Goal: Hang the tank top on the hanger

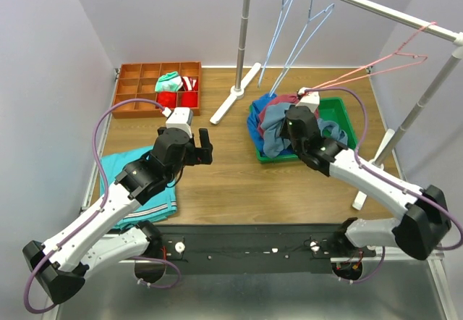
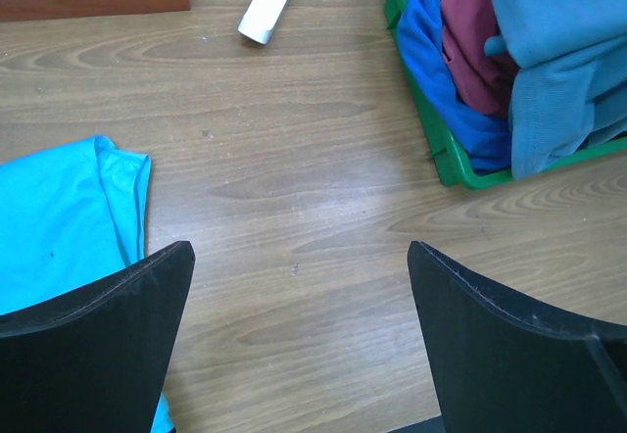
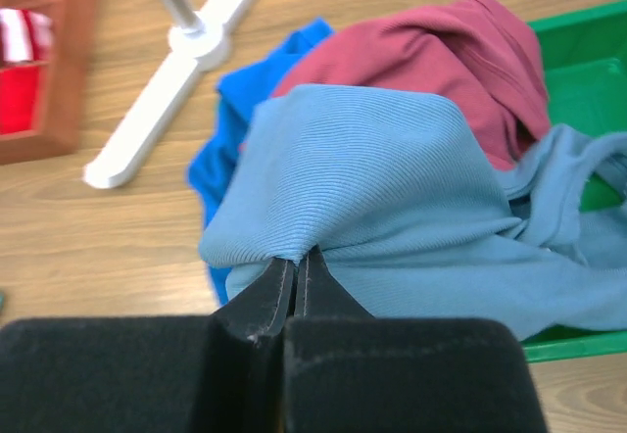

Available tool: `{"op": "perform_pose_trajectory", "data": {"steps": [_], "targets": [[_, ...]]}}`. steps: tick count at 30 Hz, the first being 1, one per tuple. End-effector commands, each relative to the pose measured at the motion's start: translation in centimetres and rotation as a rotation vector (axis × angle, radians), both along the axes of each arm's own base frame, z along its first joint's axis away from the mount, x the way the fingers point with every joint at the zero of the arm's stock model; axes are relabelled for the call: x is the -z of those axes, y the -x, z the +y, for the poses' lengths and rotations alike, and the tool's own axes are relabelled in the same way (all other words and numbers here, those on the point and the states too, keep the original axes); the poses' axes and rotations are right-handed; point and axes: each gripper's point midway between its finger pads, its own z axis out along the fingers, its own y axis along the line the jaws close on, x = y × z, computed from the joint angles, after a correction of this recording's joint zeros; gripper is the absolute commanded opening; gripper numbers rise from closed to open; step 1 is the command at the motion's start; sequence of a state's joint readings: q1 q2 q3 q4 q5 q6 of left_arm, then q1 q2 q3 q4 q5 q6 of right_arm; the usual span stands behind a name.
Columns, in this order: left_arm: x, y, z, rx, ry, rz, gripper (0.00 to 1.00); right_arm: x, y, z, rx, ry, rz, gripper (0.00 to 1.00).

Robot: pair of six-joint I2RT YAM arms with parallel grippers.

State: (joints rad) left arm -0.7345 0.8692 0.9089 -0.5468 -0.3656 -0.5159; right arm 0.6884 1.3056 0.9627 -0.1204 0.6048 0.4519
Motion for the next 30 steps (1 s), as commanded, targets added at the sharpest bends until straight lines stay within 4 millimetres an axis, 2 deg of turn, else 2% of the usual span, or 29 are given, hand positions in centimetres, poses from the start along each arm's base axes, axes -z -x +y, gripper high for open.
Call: {"op": "perform_pose_trajectory", "data": {"steps": [1,4,6,12,20,28,30], "targets": [[0.0,-0.2,-0.3,0.013,0.014,-0.001,0.99,-0.9,2.2,1.1,-0.105,-0.085,0.005,0.01],[0.2,-0.2,-0.5,0.021,0.015,0.006,0.99,-1.8,3.2,0.9,-0.126,-0.129,-0.015,0.01],[0.2,-0.3,-0.5,0.02,0.016,0.007,0.99,-1.6,3.5,1.2,-0.15,-0.136,-0.007,0.01],[0.1,-0.2,-0.4,0.018,0.022,0.003,0.99,2.1,3.8,1.7,-0.155,-0.12,0.082,0.01],[0.1,-0.3,-0.4,0.019,0.019,0.004,0.99,4.2,4.3,2.1,-0.186,-0.11,0.123,0.01],[0.1,-0.3,-0.4,0.019,0.024,0.005,0.99,3.0,5.1,2.8,-0.207,-0.094,0.124,0.01],[0.0,-0.3,-0.3,0.018,0.026,0.003,0.99,1.9,5.4,3.0,-0.214,-0.106,0.117,0.01]]}}
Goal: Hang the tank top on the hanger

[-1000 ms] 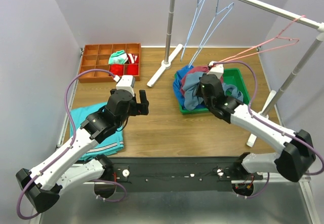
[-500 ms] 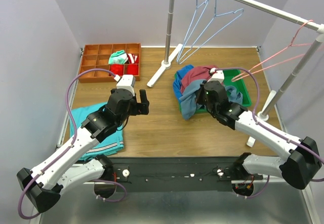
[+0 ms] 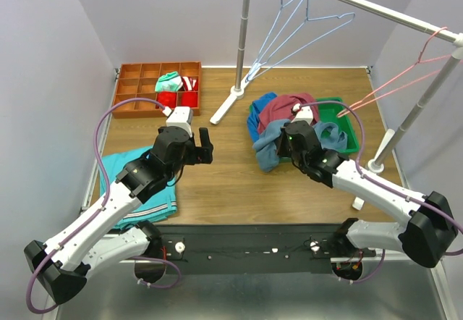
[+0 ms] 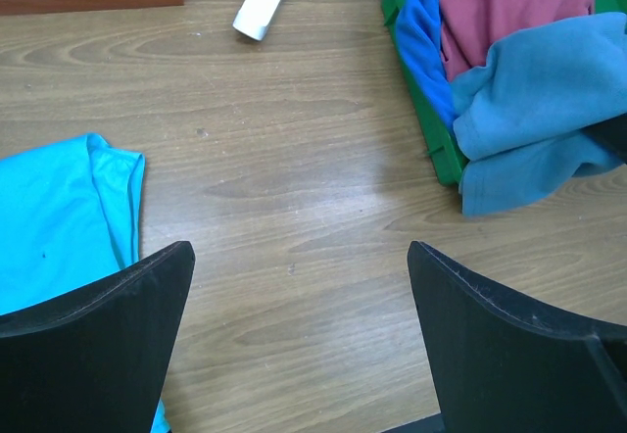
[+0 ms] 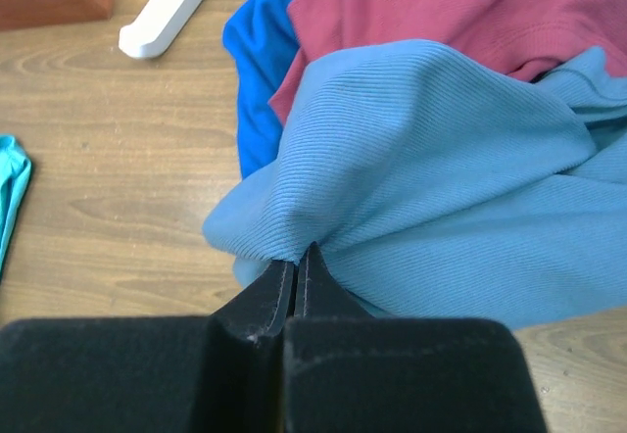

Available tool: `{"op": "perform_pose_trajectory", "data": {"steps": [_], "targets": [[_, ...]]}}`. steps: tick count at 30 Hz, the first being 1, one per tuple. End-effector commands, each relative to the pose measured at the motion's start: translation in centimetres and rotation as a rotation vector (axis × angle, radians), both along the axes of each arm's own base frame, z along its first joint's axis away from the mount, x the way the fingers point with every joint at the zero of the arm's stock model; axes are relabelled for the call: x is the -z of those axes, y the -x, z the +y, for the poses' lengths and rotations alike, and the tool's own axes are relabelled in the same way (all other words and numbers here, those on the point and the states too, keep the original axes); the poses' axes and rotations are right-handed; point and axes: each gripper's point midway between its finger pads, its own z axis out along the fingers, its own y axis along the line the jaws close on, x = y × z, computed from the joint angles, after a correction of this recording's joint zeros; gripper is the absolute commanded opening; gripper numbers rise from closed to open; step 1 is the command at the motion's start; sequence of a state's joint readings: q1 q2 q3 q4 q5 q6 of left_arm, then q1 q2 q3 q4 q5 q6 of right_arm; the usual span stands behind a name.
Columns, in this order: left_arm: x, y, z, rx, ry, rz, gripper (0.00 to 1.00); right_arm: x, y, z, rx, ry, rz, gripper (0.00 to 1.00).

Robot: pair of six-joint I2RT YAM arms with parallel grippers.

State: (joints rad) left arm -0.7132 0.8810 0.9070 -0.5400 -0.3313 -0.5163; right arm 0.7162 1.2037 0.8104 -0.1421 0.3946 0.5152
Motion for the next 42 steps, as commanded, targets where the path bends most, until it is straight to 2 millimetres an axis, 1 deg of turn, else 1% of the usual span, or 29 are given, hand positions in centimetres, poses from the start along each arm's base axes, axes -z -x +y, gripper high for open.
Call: {"op": "perform_pose_trajectory", "data": {"steps": [1,5,6,8,9,10,12,13,15,16,19,20,21,23,24,26,27,30,31,34,37,40,41,42], "targets": [[-0.3,-0.1,-0.2,0.01,0.018,-0.013,0.99,-2.7,1.0,1.2,-0.041,-0.028,-0.014,0.01],[-0.3,-0.1,-0.2,0.013,0.02,-0.012,0.99,-6.6,1.3,2.1,-0.078,-0.072,-0.051,0.01],[-0.4,-0.1,-0.2,0.011,0.022,-0.014,0.99,-8.8,1.2,2.1,-0.083,-0.088,-0.077,0.01],[-0.3,-0.1,-0.2,0.012,0.024,-0.011,0.99,-11.2,1.1,2.3,-0.091,-0.109,-0.106,0.01],[-0.4,-0.1,-0.2,0.012,0.024,-0.013,0.99,-13.2,1.1,2.5,-0.102,-0.125,-0.132,0.01],[-0.4,-0.2,-0.2,0.01,0.024,-0.013,0.99,-14.4,1.1,2.6,-0.11,-0.14,-0.15,0.01],[-0.5,-0.2,-0.1,0.009,0.028,-0.016,0.99,-16.2,1.3,3.1,-0.139,-0.164,-0.171,0.01],[-0.5,-0.1,-0.2,0.011,0.029,-0.015,0.99,-18.0,1.1,3.4,-0.147,-0.189,-0.199,0.01],[-0.5,-0.2,-0.1,0.011,0.03,-0.014,0.99,-19.6,1.2,4.0,-0.179,-0.212,-0.214,0.01],[-0.5,-0.2,-0.1,0.01,0.031,-0.015,0.99,-21.0,1.1,4.3,-0.187,-0.229,-0.234,0.01],[-0.5,-0.2,0.0,0.008,0.031,-0.015,0.99,-23.1,1.3,5.0,-0.218,-0.265,-0.256,0.01],[-0.6,-0.2,0.0,0.007,0.033,-0.018,0.99,-24.5,1.4,5.2,-0.229,-0.285,-0.277,0.01],[-0.5,-0.2,0.0,0.007,0.032,-0.017,0.99,-25.2,1.6,5.5,-0.247,-0.303,-0.286,0.01],[-0.6,-0.2,0.0,0.006,0.034,-0.019,0.99,-26.6,1.8,5.7,-0.261,-0.329,-0.305,0.01],[-0.5,-0.2,0.1,0.005,0.033,-0.017,0.99,-28.2,2.1,5.8,-0.272,-0.357,-0.329,0.01],[-0.6,-0.2,0.0,0.005,0.036,-0.018,0.99,-29.5,2.3,5.8,-0.283,-0.383,-0.347,0.01],[-0.6,-0.2,0.1,0.002,0.037,-0.019,0.99,-31.1,2.7,5.8,-0.295,-0.409,-0.372,0.01],[-0.6,-0.3,0.3,-0.003,0.04,-0.019,0.99,-33.0,3.1,6.2,-0.323,-0.444,-0.396,0.01],[-0.7,-0.3,0.2,-0.002,0.042,-0.021,0.99,-34.7,3.5,6.0,-0.331,-0.469,-0.421,0.01],[-0.7,-0.4,0.3,-0.006,0.046,-0.021,0.99,-36.6,4.4,6.3,-0.376,-0.508,-0.438,0.01],[-0.7,-0.5,0.5,-0.01,0.049,-0.019,0.99,-37.0,5.2,7.0,-0.427,-0.539,-0.423,0.01],[-0.8,-0.6,0.7,-0.022,0.054,-0.023,0.99,-35.4,6.1,8.1,-0.49,-0.555,-0.366,0.01],[-0.8,-0.6,0.8,-0.027,0.053,-0.022,0.99,-33.1,6.1,8.4,-0.498,-0.542,-0.318,0.02],[-0.8,-0.7,1.0,-0.039,0.055,-0.021,0.99,-32.1,6.4,8.6,-0.507,-0.547,-0.289,0.03]]}}
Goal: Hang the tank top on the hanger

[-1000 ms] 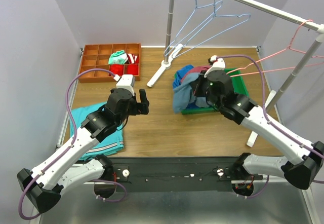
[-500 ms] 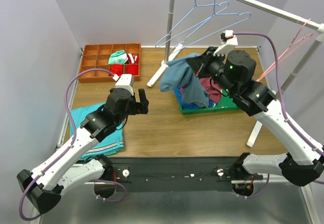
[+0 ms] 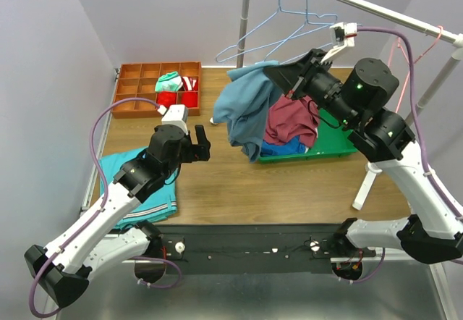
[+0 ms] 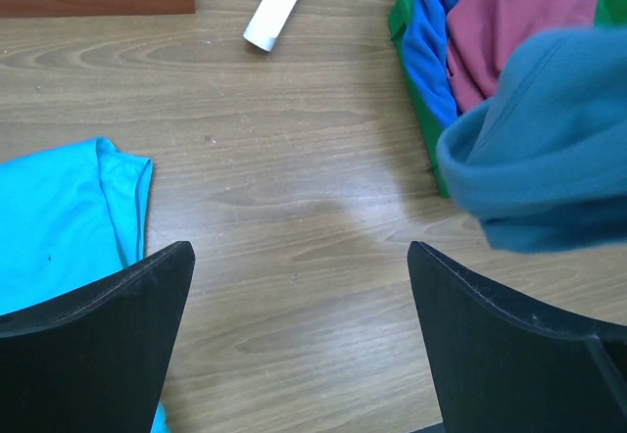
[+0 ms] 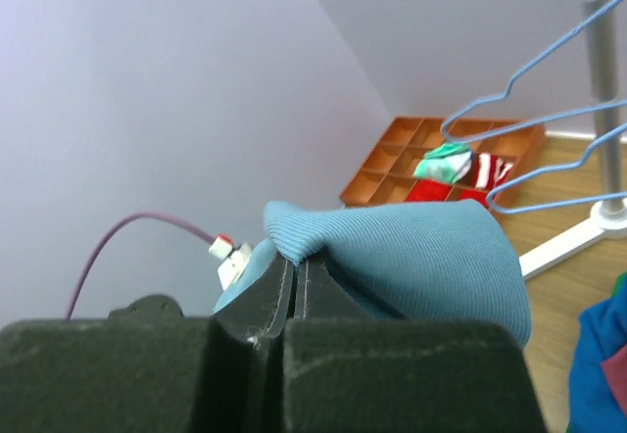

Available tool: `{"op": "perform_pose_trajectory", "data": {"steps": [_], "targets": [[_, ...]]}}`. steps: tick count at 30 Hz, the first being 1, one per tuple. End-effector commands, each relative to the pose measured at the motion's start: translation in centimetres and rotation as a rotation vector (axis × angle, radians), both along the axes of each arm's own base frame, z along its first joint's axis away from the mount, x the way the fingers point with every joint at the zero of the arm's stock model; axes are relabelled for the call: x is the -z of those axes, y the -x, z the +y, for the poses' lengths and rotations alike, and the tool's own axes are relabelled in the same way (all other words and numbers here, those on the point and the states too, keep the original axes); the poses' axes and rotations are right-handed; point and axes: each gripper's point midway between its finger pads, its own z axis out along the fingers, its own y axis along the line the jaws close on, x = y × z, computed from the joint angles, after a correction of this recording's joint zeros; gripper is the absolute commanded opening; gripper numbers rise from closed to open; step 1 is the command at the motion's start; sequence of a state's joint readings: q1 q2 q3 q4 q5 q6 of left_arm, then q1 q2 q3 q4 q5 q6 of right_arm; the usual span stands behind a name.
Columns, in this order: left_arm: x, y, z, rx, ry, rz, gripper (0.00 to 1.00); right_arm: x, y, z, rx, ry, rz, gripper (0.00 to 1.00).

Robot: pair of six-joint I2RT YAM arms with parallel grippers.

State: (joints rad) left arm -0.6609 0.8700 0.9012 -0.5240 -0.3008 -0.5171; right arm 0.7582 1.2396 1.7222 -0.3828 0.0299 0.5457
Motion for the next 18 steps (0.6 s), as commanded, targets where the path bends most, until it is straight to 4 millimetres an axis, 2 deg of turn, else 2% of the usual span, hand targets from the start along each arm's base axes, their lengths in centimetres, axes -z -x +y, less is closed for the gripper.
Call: {"op": "perform_pose_trajectory", "data": {"steps": [1,2,3,4,5,6,8,10,12,13,14,16,17,18], "targets": [[-0.4,-0.1,0.8,-0.044,0.016,-0.012,0.99,5.3,2.0,2.3,-0.157,0.023,0.111,0.06],[-0.3,-0.1,1.2,-0.065,0.014,-0.01,0.99,6.9,2.1,2.4,-0.163,0.036,0.139,0.12],[-0.2,0.0,1.6,-0.088,0.012,-0.006,0.99,10.8,2.4,2.0,-0.154,0.08,0.2,0.18],[0.3,0.1,2.3,-0.129,0.006,0.013,0.99,12.8,2.1,1.4,-0.113,0.102,0.233,0.26],[0.6,0.3,2.6,-0.143,0.006,0.021,0.99,14.7,2.0,0.6,-0.077,0.121,0.264,0.44],[1.0,0.5,2.7,-0.153,0.005,0.033,0.98,18.4,2.5,-0.7,-0.036,0.169,0.325,0.52],[2.3,1.0,2.8,-0.168,0.024,0.07,0.98,21.5,2.4,-2.5,0.049,0.206,0.363,0.64],[3.7,1.3,2.4,-0.167,0.046,0.097,0.96,25.0,3.4,-3.9,0.069,0.247,0.415,0.67],[4.7,1.5,1.8,-0.163,0.089,0.125,0.94,27.1,4.2,-4.4,0.073,0.261,0.461,0.68],[5.6,1.6,1.5,-0.158,0.101,0.137,0.94,28.3,4.8,-4.6,0.062,0.264,0.484,0.68],[6.0,1.6,1.1,-0.155,0.123,0.145,0.92,31.3,5.4,-4.8,0.057,0.294,0.535,0.68],[7.2,1.5,0.0,-0.122,0.163,0.159,0.89,33.8,6.2,-4.4,0.028,0.277,0.593,0.68],[7.8,1.4,-0.5,-0.11,0.168,0.171,0.88,36.5,6.7,-4.7,0.029,0.302,0.64,0.68],[8.2,1.5,-1.3,-0.086,0.19,0.187,0.86,37.1,6.7,-4.5,0.034,0.284,0.652,0.68]]}}
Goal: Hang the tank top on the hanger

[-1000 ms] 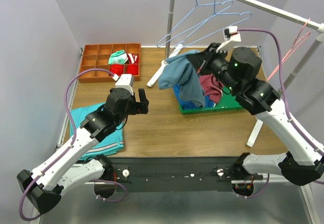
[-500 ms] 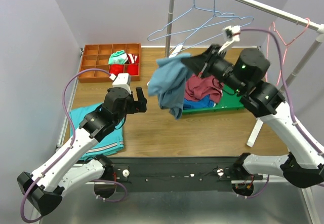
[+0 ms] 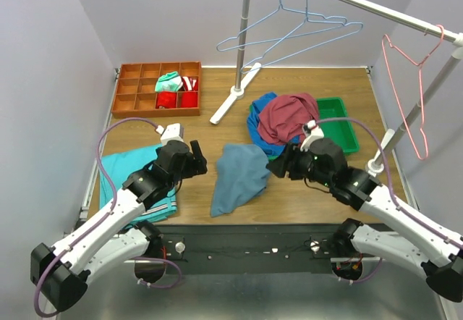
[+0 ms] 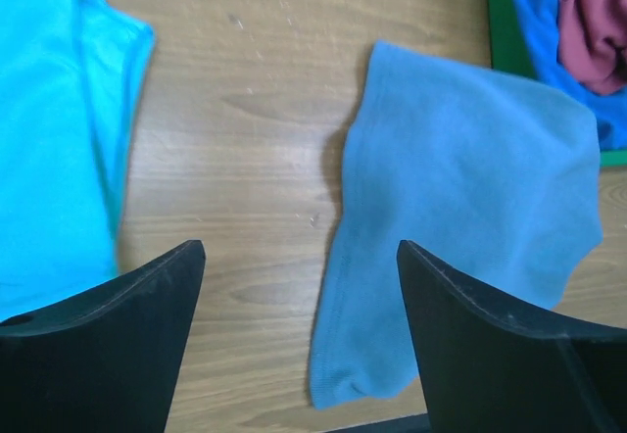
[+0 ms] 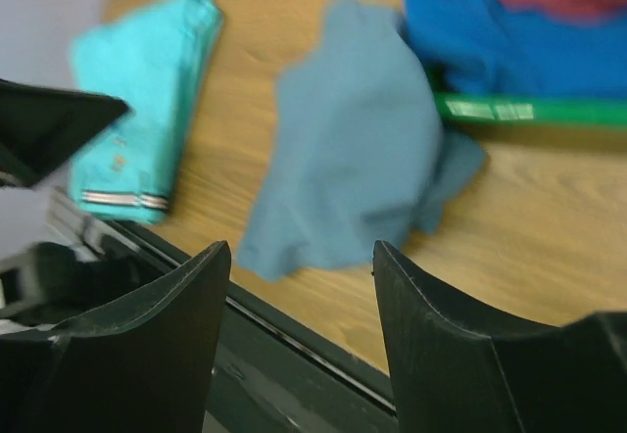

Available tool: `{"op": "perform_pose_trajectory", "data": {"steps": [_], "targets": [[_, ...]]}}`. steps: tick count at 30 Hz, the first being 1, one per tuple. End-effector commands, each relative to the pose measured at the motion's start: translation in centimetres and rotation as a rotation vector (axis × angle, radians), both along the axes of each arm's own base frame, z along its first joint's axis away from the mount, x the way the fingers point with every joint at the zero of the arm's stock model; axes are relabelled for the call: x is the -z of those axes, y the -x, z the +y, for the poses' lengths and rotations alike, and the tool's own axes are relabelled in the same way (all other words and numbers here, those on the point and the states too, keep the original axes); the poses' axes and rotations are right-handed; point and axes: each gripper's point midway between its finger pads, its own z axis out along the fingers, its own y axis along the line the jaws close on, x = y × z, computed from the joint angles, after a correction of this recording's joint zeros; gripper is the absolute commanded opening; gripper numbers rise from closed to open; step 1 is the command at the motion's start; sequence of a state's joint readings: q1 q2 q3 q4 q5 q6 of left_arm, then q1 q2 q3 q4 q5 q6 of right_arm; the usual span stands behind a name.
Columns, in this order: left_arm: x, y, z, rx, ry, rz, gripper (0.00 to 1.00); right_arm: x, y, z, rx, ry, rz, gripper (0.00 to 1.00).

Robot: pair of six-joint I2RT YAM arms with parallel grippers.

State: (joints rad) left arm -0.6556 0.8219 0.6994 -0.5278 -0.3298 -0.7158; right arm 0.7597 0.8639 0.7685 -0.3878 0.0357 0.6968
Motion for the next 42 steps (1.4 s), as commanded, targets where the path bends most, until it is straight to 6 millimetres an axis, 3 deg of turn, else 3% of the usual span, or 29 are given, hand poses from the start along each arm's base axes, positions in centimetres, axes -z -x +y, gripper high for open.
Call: {"op": "perform_pose_trajectory", "data": {"steps": [1,3,7,8,12,13,16,17,19,20,21,22,23,25,26,28,29,30,31,32,33,34,35,40,41,42], "targets": [[1.1,-0.9,-3.5,0.052,0.161,0.002,0.85,6.6,1.2,0.1,0.025,0.0,0.141,0.68],[2.4,-1.1,-4.8,0.09,0.159,0.034,0.83,8.4,1.1,0.1,0.044,-0.001,0.158,0.68],[3.5,-2.1,-7.6,0.133,0.17,0.058,0.84,9.6,0.0,0.6,0.074,-0.008,0.146,0.68],[4.6,-2.3,-8.1,0.135,0.154,0.087,0.85,9.9,-0.3,0.8,0.079,-0.003,0.147,0.68],[5.2,-2.6,-9.1,0.132,0.157,0.111,0.86,10.0,-1.7,2.7,0.065,-0.047,0.132,0.68],[5.4,-2.5,-9.0,0.127,0.152,0.117,0.86,10.7,-1.7,3.2,0.059,-0.042,0.152,0.68],[5.0,-2.5,-7.7,0.076,0.122,0.113,0.86,11.8,-2.1,4.6,0.045,-0.043,0.167,0.68],[4.5,-2.5,-7.3,0.06,0.123,0.103,0.86,11.3,-2.2,5.5,0.03,-0.05,0.158,0.61],[4.1,-2.3,-5.6,0.002,0.079,0.1,0.87,10.8,-2.7,6.7,0.027,-0.033,0.13,0.38],[3.0,-2.2,-5.1,-0.015,0.083,0.077,0.87,9.4,-2.5,9.1,-0.007,-0.027,0.103,0.11],[2.4,-2.2,-4.3,-0.046,0.074,0.067,0.88,9.8,-1.9,9.4,-0.017,0.042,0.1,0.04],[1.6,-2.2,-3.0,-0.093,0.04,0.056,0.88,9.7,-2.1,9.8,0.018,0.101,0.06,0.01],[0.1,-2.1,-2.0,-0.125,0.046,0.021,0.88,9.3,0.2,11.9,-0.043,0.141,0.037,0.01],[-1.8,-2.0,0.4,-0.215,0.011,-0.015,0.9,9.7,1.5,13.7,-0.043,0.242,0.007,0.01],[-3.0,-1.9,1.3,-0.242,0.017,-0.039,0.91,10.1,4.3,15.2,-0.107,0.268,-0.005,0.01],[-3.9,-1.7,2.9,-0.278,-0.009,-0.052,0.93,12.8,6.5,16.0,-0.109,0.359,0.005,0.01],[-4.4,-1.7,3.2,-0.28,-0.008,-0.064,0.93,14.1,8.3,16.2,-0.135,0.394,0.013,0.02],[-4.4,-1.6,3.5,-0.285,-0.012,-0.062,0.93,15.3,8.8,15.7,-0.133,0.428,0.027,0.09],[-4.2,-1.6,3.8,-0.29,-0.017,-0.058,0.93,17.0,9.4,15.0,-0.122,0.452,0.062,0.21],[-3.5,-1.4,3.7,-0.281,-0.027,-0.044,0.92,17.7,9.7,14.4,-0.117,0.458,0.078,0.43],[-3.0,-1.4,3.6,-0.275,-0.031,-0.034,0.91,18.0,9.8,14.0,-0.109,0.45,0.084,0.51],[-2.4,-1.3,3.5,-0.264,-0.034,-0.022,0.89,16.9,9.8,14.0,-0.099,0.404,0.088,0.57],[-1.3,-1.3,3.1,-0.246,-0.045,-0.002,0.88,17.4,10.0,12.8,-0.095,0.411,0.094,0.62],[1.7,-1.3,-0.3,-0.092,0.005,0.068,0.79,13.7,9.9,10.1,-0.033,0.292,0.088,0.67],[1.8,-1.6,-1.1,-0.07,0.022,0.063,0.78,12.2,9.6,9.5,-0.002,0.242,0.079,0.7],[2.6,-1.6,-1.6,-0.048,0.014,0.086,0.77,12.8,9.5,7.8,0.027,0.272,0.082,0.71]]}}
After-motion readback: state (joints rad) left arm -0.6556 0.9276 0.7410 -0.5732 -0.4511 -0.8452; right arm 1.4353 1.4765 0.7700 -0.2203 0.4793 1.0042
